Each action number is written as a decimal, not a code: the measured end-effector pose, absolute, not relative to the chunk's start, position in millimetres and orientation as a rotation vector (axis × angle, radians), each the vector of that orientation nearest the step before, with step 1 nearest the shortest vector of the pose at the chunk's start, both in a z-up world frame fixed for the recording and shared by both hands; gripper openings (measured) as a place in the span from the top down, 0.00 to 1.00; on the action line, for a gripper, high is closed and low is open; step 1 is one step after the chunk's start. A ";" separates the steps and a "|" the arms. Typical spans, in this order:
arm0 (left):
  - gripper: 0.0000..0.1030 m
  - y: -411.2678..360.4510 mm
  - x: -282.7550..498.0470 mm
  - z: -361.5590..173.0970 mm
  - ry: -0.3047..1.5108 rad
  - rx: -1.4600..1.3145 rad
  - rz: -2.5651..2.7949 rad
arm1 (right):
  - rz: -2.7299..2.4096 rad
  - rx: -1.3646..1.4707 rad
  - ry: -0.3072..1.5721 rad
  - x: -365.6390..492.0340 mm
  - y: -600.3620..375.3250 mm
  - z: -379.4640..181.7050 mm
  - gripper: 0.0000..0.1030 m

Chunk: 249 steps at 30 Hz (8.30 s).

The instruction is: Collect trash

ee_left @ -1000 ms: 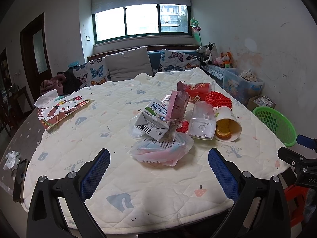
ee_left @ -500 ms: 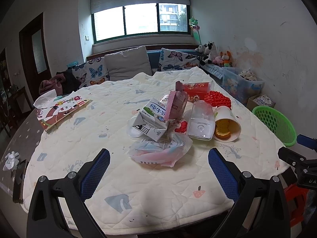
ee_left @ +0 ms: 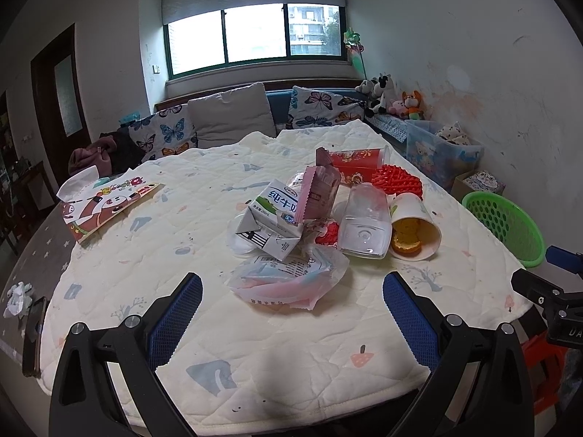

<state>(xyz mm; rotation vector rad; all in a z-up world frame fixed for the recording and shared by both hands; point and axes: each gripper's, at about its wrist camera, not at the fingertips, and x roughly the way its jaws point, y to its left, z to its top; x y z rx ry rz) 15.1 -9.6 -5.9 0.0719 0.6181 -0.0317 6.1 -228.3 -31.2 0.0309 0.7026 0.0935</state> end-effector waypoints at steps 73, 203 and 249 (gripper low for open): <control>0.93 -11.9 182.2 -24.7 0.777 0.060 -0.307 | 0.359 0.144 0.909 249.9 -229.2 -60.4 0.34; 0.42 -83.8 226.6 -25.9 1.002 0.095 -0.384 | 0.177 0.278 0.782 136.9 -362.0 -37.8 0.20; 0.50 -59.9 212.6 3.1 0.888 0.044 -0.408 | 0.492 0.616 1.079 220.4 -268.5 -86.9 0.25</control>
